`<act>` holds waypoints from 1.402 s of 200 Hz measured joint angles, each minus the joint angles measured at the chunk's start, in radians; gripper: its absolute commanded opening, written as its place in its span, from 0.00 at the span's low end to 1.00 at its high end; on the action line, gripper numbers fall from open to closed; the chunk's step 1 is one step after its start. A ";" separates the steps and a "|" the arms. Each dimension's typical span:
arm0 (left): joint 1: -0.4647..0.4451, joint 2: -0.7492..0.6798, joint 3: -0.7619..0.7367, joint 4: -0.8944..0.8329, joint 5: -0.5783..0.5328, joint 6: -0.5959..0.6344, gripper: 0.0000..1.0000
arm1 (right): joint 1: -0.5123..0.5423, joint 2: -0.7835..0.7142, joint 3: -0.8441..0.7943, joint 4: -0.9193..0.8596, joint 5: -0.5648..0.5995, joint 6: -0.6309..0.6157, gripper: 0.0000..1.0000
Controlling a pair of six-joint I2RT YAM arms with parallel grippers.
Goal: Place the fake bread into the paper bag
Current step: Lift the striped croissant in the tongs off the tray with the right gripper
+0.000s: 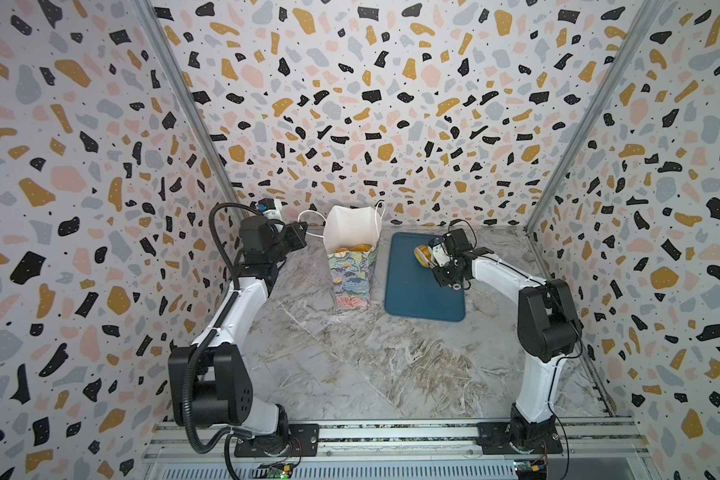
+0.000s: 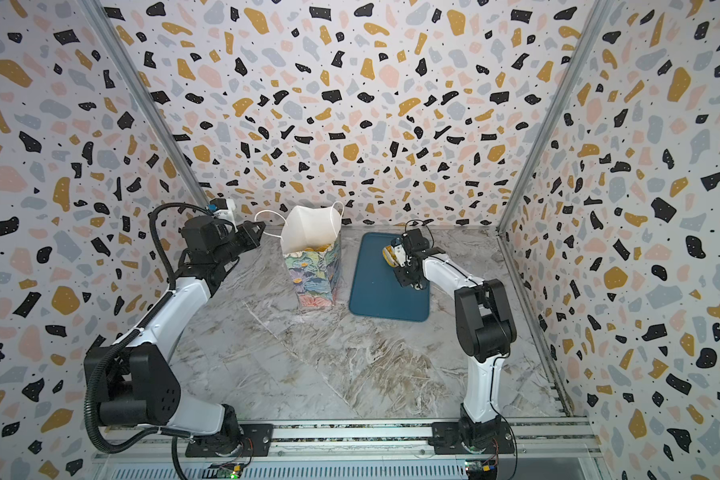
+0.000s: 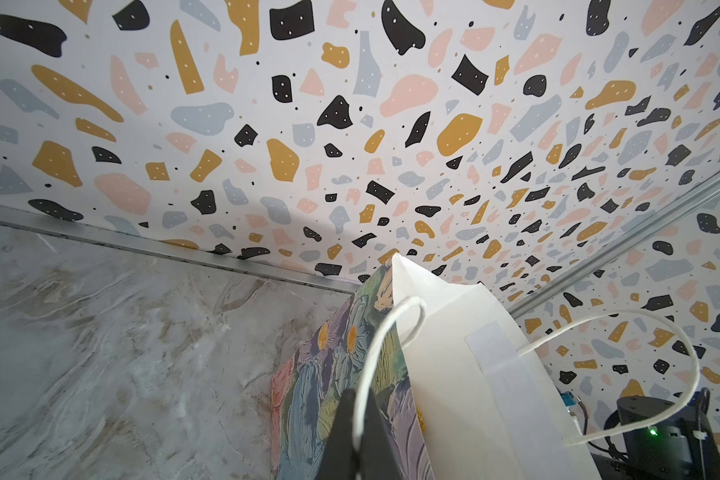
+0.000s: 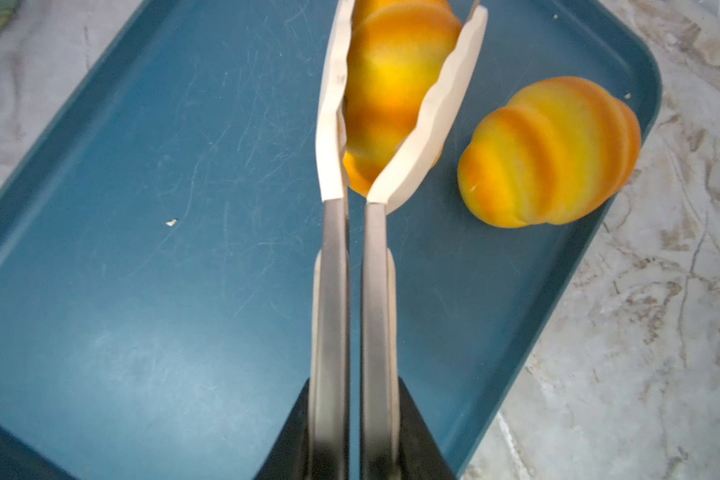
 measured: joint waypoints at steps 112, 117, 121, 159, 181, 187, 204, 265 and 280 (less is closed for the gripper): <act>0.000 0.000 0.000 0.000 0.000 0.000 0.00 | 0.000 -0.195 -0.235 0.120 -0.098 0.127 0.13; 0.000 0.000 0.000 0.000 0.000 0.000 0.00 | 0.000 -0.202 -0.243 0.126 -0.102 0.133 0.13; 0.000 0.000 0.000 0.000 0.000 0.000 0.00 | 0.000 -0.210 -0.250 0.132 -0.106 0.139 0.13; 0.000 0.000 0.000 0.000 0.000 0.000 0.00 | 0.003 -0.259 -0.318 0.179 -0.133 0.182 0.12; 0.000 0.000 0.000 0.000 0.000 0.000 0.00 | 0.006 -0.284 -0.359 0.200 -0.145 0.206 0.12; 0.000 0.000 0.000 0.000 0.000 0.000 0.00 | 0.006 -0.294 -0.373 0.208 -0.149 0.214 0.12; 0.000 0.000 0.000 0.000 0.000 0.000 0.00 | 0.010 -0.331 -0.413 0.227 -0.163 0.235 0.12; 0.000 0.000 0.000 0.000 0.000 0.000 0.00 | 0.015 -0.466 -0.505 0.298 -0.211 0.312 0.12; 0.000 0.000 0.000 0.000 0.000 0.000 0.00 | 0.018 -0.492 -0.520 0.315 -0.222 0.331 0.12</act>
